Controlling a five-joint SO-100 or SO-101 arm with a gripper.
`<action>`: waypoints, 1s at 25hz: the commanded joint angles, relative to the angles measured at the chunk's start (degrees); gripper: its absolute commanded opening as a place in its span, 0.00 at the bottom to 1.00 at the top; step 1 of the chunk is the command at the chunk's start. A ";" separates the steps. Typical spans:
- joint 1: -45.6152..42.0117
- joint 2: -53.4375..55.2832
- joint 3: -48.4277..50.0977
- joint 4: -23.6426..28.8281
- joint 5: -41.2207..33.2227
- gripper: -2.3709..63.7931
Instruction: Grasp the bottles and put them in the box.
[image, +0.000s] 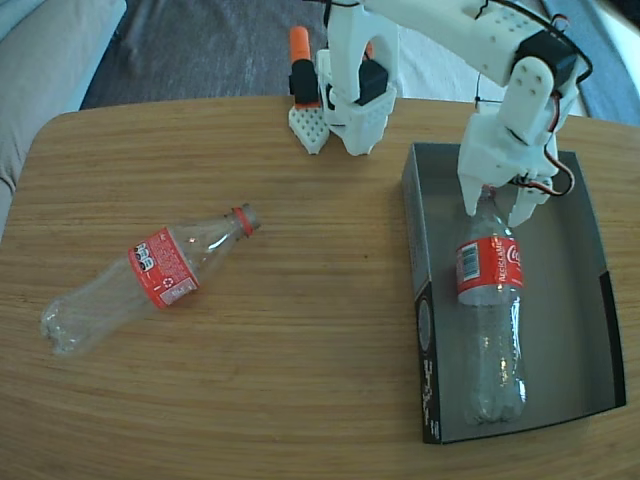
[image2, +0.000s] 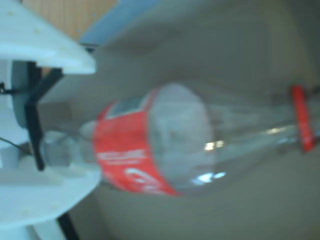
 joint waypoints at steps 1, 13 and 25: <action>4.04 1.49 -5.54 1.85 -0.18 0.34; 19.16 6.24 -5.19 2.29 0.00 0.62; 28.74 11.51 -1.41 -9.58 -0.44 0.76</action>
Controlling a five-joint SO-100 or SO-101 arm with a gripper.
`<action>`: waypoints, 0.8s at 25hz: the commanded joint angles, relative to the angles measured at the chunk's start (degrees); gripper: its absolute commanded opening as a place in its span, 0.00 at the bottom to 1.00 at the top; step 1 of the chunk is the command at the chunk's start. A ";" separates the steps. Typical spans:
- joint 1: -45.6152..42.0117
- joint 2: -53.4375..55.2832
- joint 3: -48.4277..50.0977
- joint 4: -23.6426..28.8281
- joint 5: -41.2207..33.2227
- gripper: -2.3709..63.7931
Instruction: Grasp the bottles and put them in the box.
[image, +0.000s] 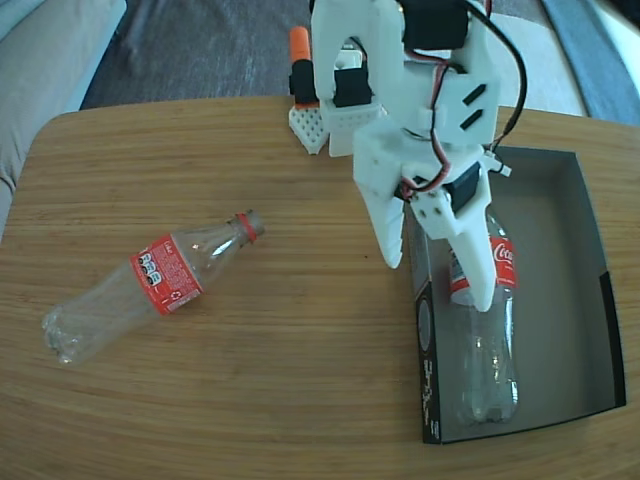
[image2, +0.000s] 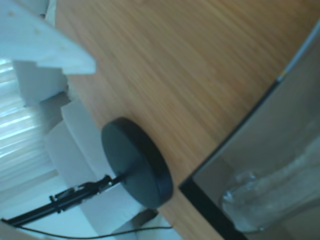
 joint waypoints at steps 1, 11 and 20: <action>3.25 2.46 -0.44 -0.97 -0.26 0.76; 23.20 1.67 -0.35 -0.35 0.09 0.75; 39.73 1.67 2.02 0.09 -0.44 0.75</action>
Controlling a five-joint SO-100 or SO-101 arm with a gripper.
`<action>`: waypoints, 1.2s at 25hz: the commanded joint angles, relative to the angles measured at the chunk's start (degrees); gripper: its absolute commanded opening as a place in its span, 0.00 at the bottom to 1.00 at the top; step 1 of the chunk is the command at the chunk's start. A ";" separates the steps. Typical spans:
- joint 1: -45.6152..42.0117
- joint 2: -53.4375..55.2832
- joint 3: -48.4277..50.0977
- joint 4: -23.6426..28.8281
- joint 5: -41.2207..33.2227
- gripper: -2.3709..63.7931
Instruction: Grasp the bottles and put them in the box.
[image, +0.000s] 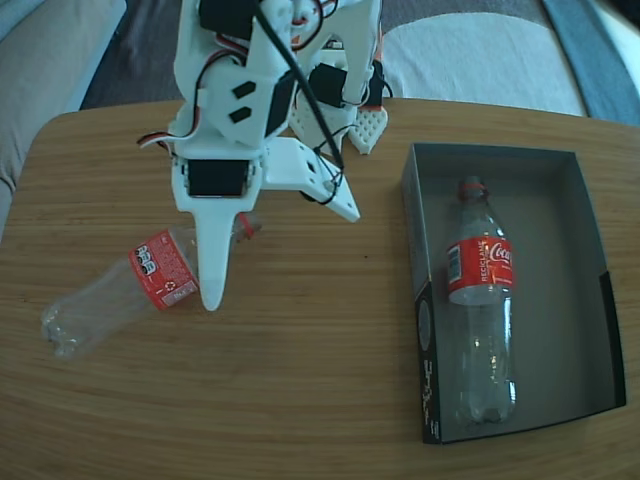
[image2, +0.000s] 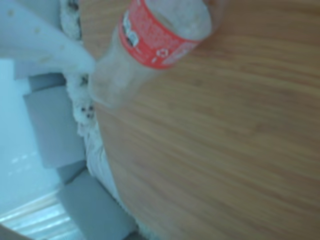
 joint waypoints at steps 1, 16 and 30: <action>3.69 1.67 0.62 0.35 -0.09 0.75; 14.59 1.67 3.69 16.79 -10.28 0.75; 7.38 1.58 5.63 17.31 -27.33 0.59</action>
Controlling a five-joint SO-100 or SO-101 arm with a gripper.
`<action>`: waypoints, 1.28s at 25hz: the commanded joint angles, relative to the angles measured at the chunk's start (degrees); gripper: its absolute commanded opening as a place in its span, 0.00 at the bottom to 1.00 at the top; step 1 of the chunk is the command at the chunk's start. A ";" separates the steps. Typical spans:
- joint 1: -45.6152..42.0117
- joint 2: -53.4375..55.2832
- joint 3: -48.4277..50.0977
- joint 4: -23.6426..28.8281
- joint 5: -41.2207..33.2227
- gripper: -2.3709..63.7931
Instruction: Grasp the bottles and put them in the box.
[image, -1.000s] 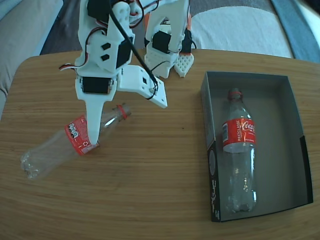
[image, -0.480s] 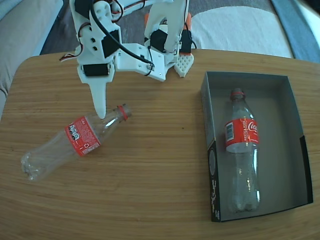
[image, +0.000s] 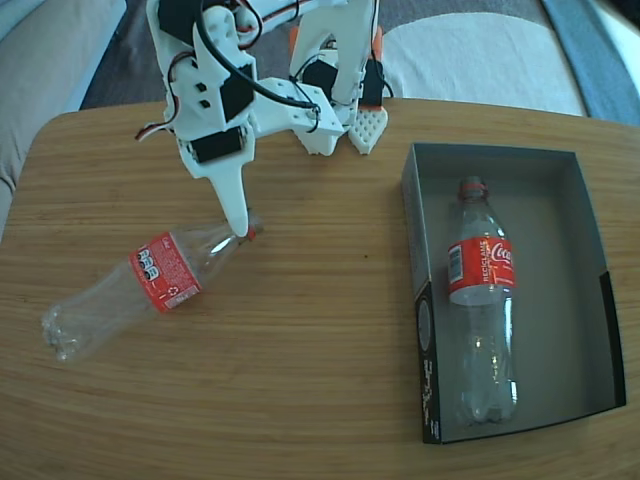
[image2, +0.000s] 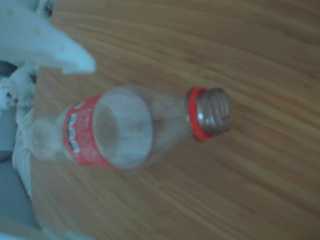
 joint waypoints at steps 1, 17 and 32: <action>-2.64 1.58 1.14 0.53 -3.34 0.58; -0.26 2.64 2.81 -3.69 -0.35 0.57; -2.72 1.67 6.33 -12.83 4.48 0.57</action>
